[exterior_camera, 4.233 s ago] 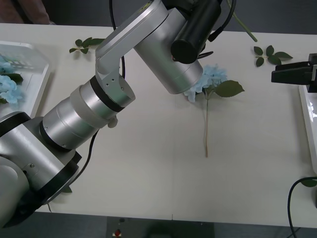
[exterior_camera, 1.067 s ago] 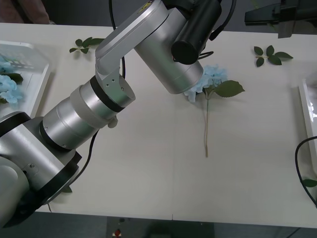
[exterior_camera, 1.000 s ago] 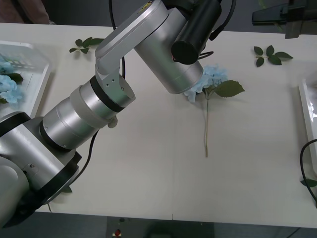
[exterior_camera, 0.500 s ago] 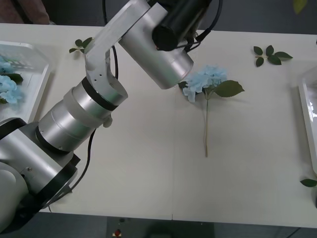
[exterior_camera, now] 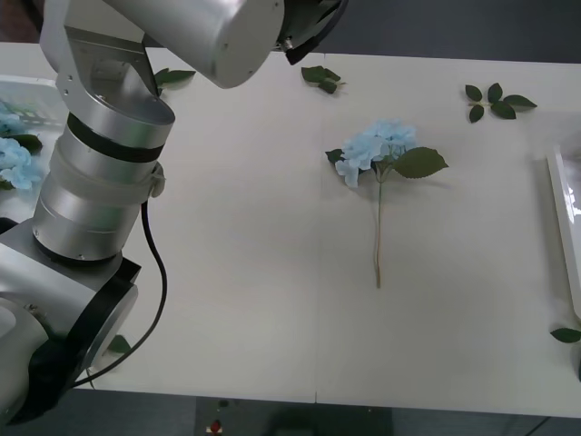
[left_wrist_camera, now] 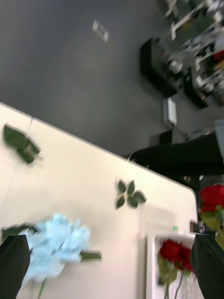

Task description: Put the red flowers into the right box and the blue flowers into the left box

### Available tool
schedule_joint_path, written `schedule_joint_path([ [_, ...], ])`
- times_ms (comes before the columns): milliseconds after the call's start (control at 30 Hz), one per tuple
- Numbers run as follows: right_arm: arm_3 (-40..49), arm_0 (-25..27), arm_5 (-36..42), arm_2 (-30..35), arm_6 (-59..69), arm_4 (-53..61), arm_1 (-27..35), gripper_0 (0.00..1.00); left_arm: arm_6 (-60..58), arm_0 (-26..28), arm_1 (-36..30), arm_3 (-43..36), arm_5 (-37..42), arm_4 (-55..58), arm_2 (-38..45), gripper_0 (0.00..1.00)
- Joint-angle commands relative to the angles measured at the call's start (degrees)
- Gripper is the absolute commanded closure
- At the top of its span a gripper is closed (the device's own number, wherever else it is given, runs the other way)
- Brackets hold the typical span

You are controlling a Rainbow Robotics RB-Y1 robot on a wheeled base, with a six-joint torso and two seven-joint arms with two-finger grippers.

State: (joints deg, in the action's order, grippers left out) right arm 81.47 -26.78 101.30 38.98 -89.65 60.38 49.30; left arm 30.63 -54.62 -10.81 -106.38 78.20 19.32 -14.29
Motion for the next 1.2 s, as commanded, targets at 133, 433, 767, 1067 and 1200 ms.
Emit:
schedule_joint_path([
  [133,1.0,3.3,0.7,2.8,1.4,-6.6,3.2,1.0,24.7,3.4,-1.3,-8.9,11.3,10.5,11.6,0.0],
  [433,6.2,10.9,2.9,5.0,1.8,-11.9,3.1,1.0,51.2,16.4,-7.0,-11.5,2.6,23.3,18.2,0.0],
  [767,7.0,19.3,-1.0,5.2,2.0,-13.3,3.0,1.0,63.2,27.3,-15.9,-11.5,-16.8,39.0,13.9,0.0],
  [1067,7.0,24.1,-10.8,4.3,2.0,-14.9,1.8,1.0,75.5,32.7,-24.5,-11.5,-22.6,57.8,12.6,0.0],
  [1200,7.0,24.2,-12.9,4.3,1.9,-15.9,1.2,0.99,81.5,35.1,-27.6,-11.5,-22.9,66.8,13.4,0.0],
])
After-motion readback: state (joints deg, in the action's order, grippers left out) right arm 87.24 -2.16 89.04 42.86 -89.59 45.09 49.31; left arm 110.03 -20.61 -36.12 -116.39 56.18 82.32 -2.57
